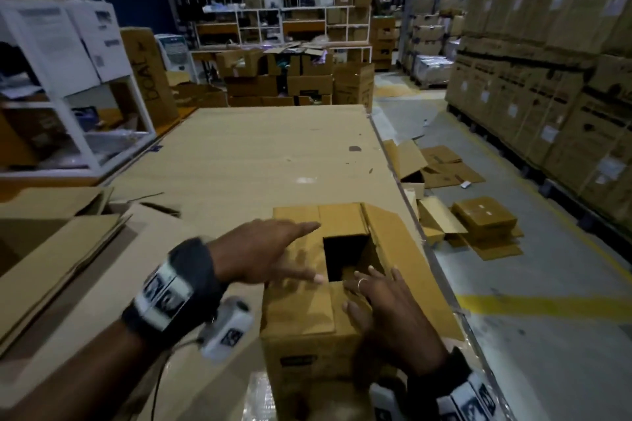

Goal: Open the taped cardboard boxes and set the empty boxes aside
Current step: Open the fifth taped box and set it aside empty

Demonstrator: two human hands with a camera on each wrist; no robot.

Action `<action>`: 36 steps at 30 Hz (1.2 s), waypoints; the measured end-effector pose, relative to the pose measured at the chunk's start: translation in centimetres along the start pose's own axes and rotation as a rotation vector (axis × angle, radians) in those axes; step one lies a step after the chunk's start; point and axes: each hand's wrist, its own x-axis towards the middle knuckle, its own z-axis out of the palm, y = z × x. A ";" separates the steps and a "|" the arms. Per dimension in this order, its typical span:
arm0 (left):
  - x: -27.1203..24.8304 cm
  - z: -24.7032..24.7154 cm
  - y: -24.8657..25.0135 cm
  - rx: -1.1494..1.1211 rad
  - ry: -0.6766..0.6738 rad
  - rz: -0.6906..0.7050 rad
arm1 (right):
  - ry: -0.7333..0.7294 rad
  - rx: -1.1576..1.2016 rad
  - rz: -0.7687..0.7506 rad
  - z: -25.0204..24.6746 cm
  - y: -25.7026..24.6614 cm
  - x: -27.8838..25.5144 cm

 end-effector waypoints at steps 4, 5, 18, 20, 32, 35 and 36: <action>-5.4 4.4 1.3 -0.287 -0.038 -0.054 | -0.184 -0.089 0.085 -0.7 -1.8 1.1; -5.9 5.5 1.8 -0.305 -0.018 -0.063 | -0.220 -0.102 0.085 -1.1 -2.2 1.4; -9.5 9.4 3.5 -0.523 1.014 -0.575 | -0.463 -0.123 -0.636 -6.2 -10.9 9.4; -9.7 10.1 2.3 -0.409 0.932 -0.719 | -0.558 -0.198 -0.696 -4.9 -10.7 11.9; -7.8 14.2 3.6 -0.838 0.456 -0.735 | -0.750 -0.506 -0.744 1.0 -10.0 15.5; -7.2 14.5 3.2 -0.852 0.451 -0.747 | -0.744 -0.514 -0.730 1.4 -9.9 15.8; -7.0 14.6 2.9 -0.866 0.442 -0.743 | -0.744 -0.500 -0.726 1.3 -9.9 15.8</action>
